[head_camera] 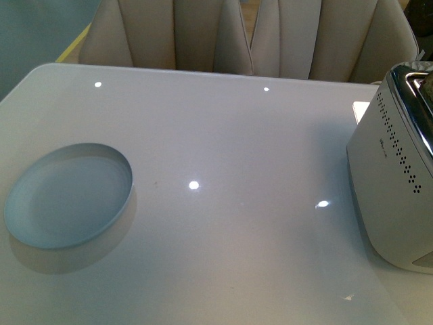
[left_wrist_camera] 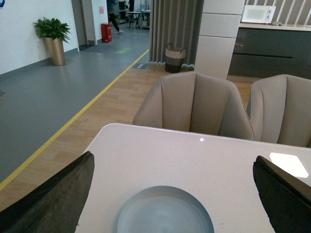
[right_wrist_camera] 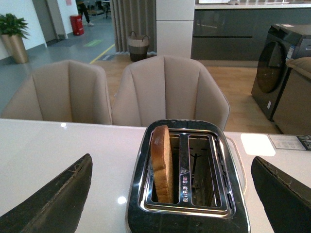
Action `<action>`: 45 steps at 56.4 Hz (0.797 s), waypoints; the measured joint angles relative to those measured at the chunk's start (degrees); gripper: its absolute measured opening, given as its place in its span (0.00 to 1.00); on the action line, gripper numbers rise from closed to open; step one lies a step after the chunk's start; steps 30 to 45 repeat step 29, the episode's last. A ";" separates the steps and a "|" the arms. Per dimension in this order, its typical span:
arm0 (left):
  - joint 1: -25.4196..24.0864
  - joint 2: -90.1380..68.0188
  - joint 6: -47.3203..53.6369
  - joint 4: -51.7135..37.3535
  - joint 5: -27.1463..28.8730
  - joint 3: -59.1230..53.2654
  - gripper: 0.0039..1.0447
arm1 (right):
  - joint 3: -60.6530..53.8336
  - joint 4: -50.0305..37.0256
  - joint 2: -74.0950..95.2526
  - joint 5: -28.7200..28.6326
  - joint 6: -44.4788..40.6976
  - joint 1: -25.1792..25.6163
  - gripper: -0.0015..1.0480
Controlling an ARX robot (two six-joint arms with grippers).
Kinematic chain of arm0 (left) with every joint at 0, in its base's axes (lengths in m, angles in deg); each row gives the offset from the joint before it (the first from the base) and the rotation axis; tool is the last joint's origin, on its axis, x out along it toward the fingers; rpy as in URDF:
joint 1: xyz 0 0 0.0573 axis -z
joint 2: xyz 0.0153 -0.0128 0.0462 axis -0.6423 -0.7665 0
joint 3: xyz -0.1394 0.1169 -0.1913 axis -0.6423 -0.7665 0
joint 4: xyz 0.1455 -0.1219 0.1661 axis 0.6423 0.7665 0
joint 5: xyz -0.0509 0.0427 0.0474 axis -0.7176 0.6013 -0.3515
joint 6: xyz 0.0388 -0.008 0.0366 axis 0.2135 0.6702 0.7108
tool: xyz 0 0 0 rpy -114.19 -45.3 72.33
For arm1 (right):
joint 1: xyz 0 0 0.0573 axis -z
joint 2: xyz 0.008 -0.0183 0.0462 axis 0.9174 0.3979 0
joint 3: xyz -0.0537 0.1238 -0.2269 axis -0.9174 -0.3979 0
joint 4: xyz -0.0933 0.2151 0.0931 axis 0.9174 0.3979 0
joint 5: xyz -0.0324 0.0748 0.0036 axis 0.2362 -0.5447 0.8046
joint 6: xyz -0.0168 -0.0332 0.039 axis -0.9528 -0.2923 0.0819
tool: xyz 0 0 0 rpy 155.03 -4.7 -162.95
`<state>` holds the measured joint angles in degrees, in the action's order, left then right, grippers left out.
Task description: Left arm holds plate, right arm toasts bread
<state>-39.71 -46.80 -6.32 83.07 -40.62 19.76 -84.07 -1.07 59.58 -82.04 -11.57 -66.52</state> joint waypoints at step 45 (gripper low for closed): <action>-0.02 0.00 0.00 0.00 0.00 0.00 0.93 | 0.00 0.00 0.00 0.00 0.00 0.00 0.92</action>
